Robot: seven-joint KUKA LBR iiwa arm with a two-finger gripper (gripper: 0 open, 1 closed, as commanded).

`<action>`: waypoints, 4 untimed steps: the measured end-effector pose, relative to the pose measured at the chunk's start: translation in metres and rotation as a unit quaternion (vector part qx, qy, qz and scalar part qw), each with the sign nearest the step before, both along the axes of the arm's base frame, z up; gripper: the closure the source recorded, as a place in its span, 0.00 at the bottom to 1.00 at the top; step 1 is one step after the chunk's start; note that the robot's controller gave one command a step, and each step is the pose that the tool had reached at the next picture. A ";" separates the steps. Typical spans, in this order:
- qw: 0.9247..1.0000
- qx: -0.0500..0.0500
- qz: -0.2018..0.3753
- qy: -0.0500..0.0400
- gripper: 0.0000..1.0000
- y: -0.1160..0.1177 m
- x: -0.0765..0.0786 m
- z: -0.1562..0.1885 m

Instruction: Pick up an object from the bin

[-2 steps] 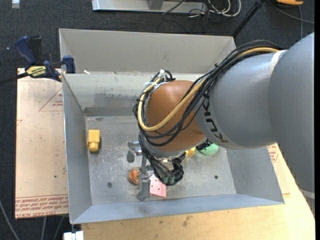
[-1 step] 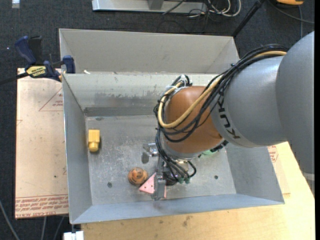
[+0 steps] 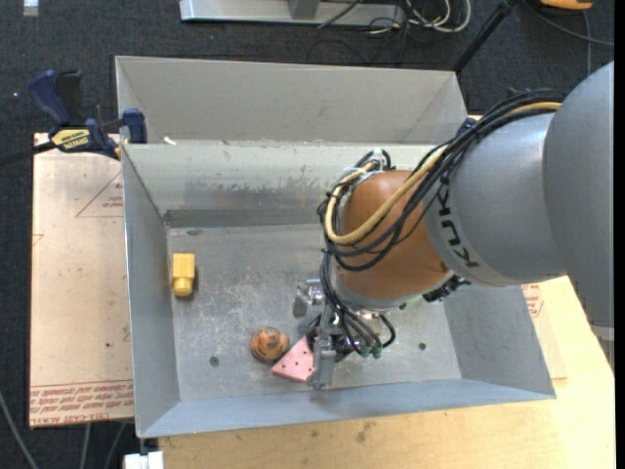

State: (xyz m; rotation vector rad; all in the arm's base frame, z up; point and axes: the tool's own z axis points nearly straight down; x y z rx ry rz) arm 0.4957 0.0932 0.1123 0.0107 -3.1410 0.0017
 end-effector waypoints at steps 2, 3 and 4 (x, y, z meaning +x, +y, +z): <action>0.995 0.001 0.095 0.000 1.00 0.020 0.011 -0.043; 0.995 0.001 0.095 0.000 1.00 0.020 0.011 -0.043; 0.997 0.001 0.076 -0.005 1.00 0.020 0.011 0.122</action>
Offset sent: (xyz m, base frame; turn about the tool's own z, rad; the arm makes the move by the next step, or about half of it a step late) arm 0.0105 0.0196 -0.0423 -0.1927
